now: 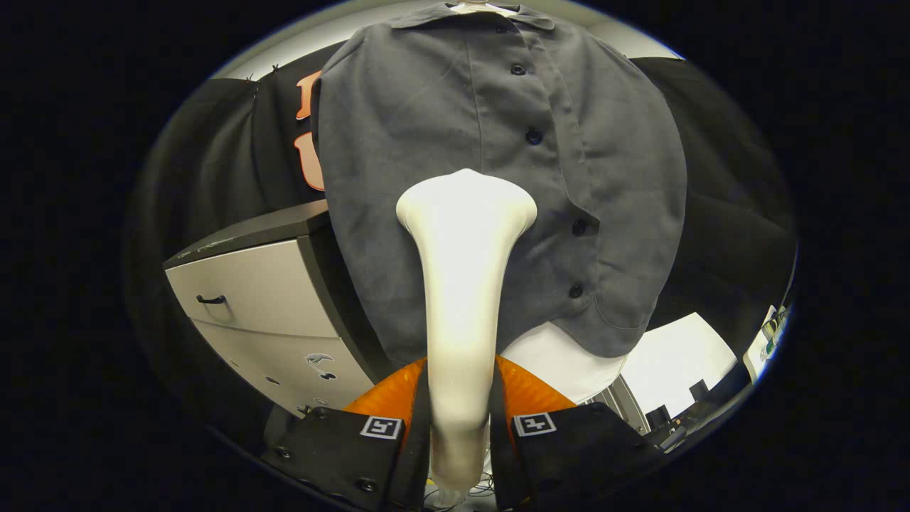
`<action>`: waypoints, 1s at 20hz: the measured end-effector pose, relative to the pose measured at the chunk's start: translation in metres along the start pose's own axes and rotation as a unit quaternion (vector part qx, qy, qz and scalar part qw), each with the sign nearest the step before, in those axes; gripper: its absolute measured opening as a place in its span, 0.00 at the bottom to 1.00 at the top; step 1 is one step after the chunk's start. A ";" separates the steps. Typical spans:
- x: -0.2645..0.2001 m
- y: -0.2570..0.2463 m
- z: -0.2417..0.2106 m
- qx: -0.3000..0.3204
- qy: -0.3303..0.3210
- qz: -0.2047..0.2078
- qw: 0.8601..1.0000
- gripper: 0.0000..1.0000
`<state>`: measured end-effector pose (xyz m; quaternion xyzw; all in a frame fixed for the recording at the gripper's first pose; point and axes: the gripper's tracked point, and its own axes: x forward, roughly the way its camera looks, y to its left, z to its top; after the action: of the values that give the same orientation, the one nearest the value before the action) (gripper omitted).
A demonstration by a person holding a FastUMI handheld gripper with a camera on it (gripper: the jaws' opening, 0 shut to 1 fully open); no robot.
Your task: Iron the clothes twice with a garment steamer, once on the left side and once on the right side.
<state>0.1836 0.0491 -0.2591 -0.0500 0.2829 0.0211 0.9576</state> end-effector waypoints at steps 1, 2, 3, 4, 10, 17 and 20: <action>-0.009 0.002 0.008 0.002 -0.009 0.004 1.000 0.43; -0.016 0.003 0.018 0.004 -0.019 0.007 1.000 0.43; -0.025 0.003 0.026 0.004 -0.030 0.010 0.999 0.43; -0.033 0.003 0.035 0.002 -0.043 0.012 0.999 0.43; -0.076 -0.019 0.088 0.005 -0.093 0.007 0.996 0.43; -0.106 -0.059 0.162 0.011 -0.142 -0.012 0.990 0.43; -0.106 -0.073 0.192 0.017 -0.156 -0.010 0.988 0.43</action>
<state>0.2032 -0.0041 -0.0350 -0.0323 0.1302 0.0138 0.9909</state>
